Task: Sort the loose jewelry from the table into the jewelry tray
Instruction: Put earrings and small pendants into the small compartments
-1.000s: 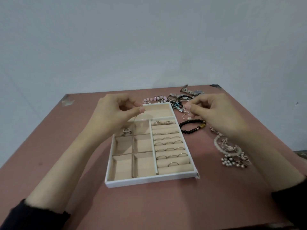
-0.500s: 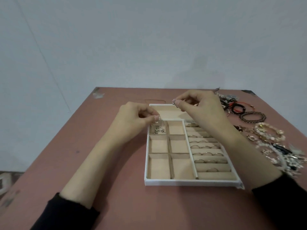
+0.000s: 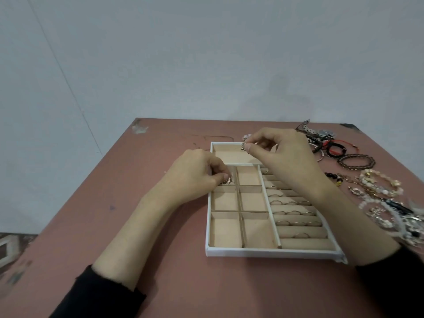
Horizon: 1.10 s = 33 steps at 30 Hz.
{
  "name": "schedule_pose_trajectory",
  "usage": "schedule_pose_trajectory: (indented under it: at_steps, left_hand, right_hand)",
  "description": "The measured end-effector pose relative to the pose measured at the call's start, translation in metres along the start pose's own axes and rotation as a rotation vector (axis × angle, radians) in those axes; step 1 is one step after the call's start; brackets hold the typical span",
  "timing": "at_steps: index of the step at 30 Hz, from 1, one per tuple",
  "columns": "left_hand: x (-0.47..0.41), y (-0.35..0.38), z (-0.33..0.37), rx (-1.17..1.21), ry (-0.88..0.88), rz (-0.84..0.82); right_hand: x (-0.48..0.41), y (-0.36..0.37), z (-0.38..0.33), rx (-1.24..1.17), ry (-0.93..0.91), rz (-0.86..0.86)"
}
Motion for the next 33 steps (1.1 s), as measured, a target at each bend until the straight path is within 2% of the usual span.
schedule_pose_trajectory:
  at_steps: [5, 12, 21, 26, 33]
  left_hand:
    - [0.001, -0.007, -0.001, 0.082, 0.010, 0.074]
    - [0.003, -0.034, -0.019, 0.213, -0.106, 0.380]
    - [0.001, -0.040, -0.019, 0.175, -0.077, 0.367]
    - [0.001, -0.040, -0.017, 0.172, -0.082, 0.371]
    - [0.005, -0.038, -0.009, 0.147, -0.060, 0.376]
  right_hand:
    - [-0.002, 0.003, 0.001, 0.003, -0.013, -0.026]
    - [-0.006, 0.033, -0.016, 0.141, -0.098, -0.257]
    - [-0.001, 0.073, -0.034, 0.457, -0.389, -0.340]
    - [0.000, 0.071, -0.031, 0.421, -0.367, -0.392]
    - [0.003, 0.032, -0.027, 0.379, -0.288, -0.320]
Point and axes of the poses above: each hand's wrist, its own x-axis away from the middle knuckle, its own y-axis out of the palm, z = x × y, the point moved 9 cm from there along -x, towards the middle knuckle, and after that the axes turned 4 degrees about -y, right-handed, at the moved point
